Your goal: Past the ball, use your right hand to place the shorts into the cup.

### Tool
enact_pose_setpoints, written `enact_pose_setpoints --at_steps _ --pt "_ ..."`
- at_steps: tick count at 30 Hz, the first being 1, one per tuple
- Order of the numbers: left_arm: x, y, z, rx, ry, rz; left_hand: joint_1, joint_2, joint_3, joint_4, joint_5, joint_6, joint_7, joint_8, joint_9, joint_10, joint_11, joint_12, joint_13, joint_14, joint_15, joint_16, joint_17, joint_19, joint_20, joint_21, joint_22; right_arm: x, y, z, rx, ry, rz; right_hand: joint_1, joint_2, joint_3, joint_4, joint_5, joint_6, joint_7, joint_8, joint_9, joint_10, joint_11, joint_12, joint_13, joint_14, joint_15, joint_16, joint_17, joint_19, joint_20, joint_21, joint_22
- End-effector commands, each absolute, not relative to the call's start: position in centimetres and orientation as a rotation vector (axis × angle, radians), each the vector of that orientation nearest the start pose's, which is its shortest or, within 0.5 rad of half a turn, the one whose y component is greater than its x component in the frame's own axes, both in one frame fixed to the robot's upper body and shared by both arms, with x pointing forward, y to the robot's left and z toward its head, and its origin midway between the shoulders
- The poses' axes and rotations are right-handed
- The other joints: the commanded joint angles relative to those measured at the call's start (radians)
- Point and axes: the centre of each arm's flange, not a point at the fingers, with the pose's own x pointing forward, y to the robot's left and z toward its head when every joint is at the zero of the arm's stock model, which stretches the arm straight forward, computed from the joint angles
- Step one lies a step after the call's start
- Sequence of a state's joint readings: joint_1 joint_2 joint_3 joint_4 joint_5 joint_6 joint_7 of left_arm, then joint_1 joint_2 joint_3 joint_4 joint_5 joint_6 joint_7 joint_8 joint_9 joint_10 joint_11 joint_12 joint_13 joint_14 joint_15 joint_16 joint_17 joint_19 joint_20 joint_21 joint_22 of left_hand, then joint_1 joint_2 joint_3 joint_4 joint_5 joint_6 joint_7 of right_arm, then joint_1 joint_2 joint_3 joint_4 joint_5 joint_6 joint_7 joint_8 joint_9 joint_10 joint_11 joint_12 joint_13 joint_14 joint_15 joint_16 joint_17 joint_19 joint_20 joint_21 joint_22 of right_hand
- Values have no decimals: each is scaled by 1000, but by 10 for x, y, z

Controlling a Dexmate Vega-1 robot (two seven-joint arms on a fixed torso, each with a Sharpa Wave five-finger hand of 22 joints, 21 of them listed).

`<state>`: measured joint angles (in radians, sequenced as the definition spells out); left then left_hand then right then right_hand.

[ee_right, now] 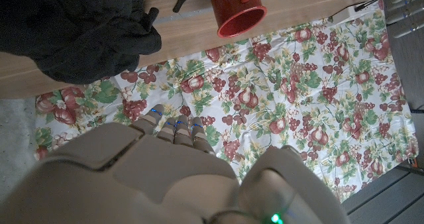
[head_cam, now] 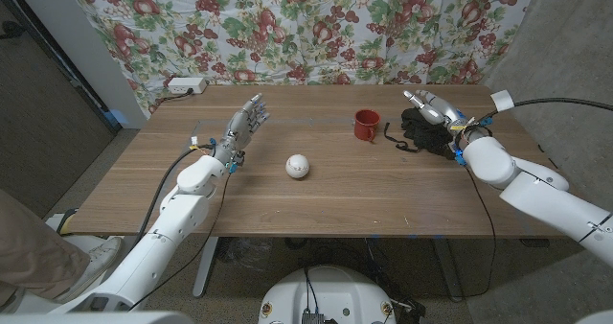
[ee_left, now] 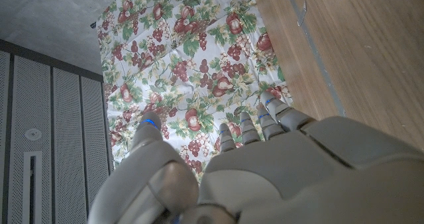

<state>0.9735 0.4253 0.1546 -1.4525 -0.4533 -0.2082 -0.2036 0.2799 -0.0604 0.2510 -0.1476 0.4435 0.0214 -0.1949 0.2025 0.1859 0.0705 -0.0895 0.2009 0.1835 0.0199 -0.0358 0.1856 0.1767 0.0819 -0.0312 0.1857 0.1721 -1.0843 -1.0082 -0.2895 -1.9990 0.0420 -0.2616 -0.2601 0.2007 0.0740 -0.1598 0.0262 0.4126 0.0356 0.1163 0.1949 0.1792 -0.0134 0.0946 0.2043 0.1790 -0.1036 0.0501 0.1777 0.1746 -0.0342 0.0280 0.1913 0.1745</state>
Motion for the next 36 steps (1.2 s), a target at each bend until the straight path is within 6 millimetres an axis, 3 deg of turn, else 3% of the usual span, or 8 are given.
enact_pose_setpoints --at_steps 1,17,18,21,36 --pt "618 291 -30 94 -622 -284 11 -2 10 -1 -1 5 -4 7 3 3 0 4 5 -6 -53 -1 3 0 -43 6 3 538 -314 35 -1037 -550 -136 8 0 -2 -7 3 -4 -2 0 5 -5 8 0 5 -11 -3 3 4 -12 2 -3 2" --pt "620 294 -31 124 -613 -272 15 -1 12 -1 -4 6 -6 5 3 3 -2 3 5 -7 -53 0 3 -1 -41 6 3 538 -309 49 -1219 -491 -227 9 -6 -7 -10 5 -11 -3 -3 5 -22 9 -5 5 -34 -3 -2 4 -34 3 -7 2" --pt "620 294 -32 124 -615 -271 15 -1 12 -1 -4 6 -7 5 3 3 -2 3 5 -7 -53 0 3 -1 -40 6 3 538 -308 50 -1231 -482 -239 9 -9 -9 -11 6 -11 -4 -3 6 -23 8 -4 5 -32 1 0 4 -23 15 -2 2" --pt "620 294 -34 118 -620 -272 16 -1 12 -1 -5 6 -7 4 3 5 -1 4 5 -7 -52 0 3 -1 -39 6 3 538 -306 50 -1267 -474 -260 15 -14 -11 -16 9 -12 -10 -2 6 -22 11 -2 5 -20 15 5 4 0 32 6 1" --pt "618 291 -40 108 -622 -263 17 -3 12 0 -8 8 -7 3 3 4 -1 3 5 -6 -52 1 3 -2 -37 6 3 541 -318 53 -1313 -442 -304 74 -27 -5 -54 36 -58 2 -8 7 -63 20 -12 6 -46 26 -3 3 -15 39 -3 0"
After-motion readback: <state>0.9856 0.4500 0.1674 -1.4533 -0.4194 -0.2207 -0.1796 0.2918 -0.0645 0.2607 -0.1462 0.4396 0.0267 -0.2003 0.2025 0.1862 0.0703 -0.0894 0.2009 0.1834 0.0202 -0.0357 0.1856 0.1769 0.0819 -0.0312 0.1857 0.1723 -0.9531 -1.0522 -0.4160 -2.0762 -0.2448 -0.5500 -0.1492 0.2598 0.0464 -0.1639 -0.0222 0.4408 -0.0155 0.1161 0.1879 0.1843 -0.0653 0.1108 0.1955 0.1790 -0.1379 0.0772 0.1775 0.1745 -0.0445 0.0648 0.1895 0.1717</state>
